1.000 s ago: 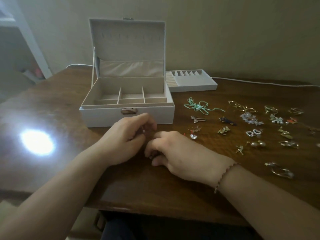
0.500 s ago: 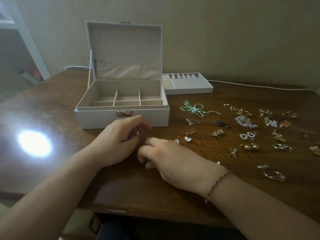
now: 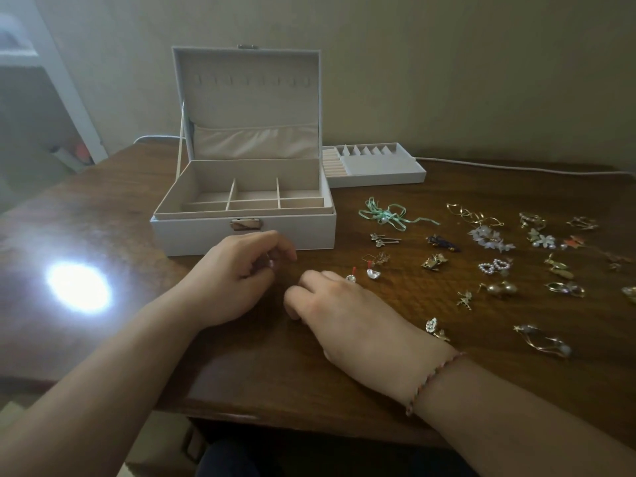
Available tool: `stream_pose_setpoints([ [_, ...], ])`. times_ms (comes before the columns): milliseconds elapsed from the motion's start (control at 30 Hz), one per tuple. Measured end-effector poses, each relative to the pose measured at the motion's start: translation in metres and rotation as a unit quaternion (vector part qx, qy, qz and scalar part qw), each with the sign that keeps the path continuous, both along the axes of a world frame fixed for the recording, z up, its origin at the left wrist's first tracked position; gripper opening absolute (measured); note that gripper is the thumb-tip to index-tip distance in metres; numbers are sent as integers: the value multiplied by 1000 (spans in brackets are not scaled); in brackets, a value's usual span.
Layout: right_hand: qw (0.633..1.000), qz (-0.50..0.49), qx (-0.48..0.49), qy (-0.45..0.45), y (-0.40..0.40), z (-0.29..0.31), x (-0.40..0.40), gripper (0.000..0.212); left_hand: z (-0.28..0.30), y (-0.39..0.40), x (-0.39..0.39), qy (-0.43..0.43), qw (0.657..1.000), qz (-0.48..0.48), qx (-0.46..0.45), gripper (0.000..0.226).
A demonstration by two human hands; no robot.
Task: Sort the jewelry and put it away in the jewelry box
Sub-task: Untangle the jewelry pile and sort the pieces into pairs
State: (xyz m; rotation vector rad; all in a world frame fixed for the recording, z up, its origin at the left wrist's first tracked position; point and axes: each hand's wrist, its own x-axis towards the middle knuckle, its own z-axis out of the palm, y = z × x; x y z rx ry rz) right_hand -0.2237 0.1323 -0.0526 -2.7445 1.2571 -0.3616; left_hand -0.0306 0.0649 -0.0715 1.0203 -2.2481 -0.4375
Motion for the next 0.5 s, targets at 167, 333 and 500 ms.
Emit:
stream_pose_setpoints([
  [167,999,26,-8,-17,-1,-6,-5,32,0,0,1,-5,1000,-4,13,32],
  [333,977,4,30,-213,-3,12,-13,28,1,1,0,2,1000,-22,9,28],
  [500,566,-30,335,-752,-8,45,-81,20,-1,-2,2,-25,999,-29,0,43],
])
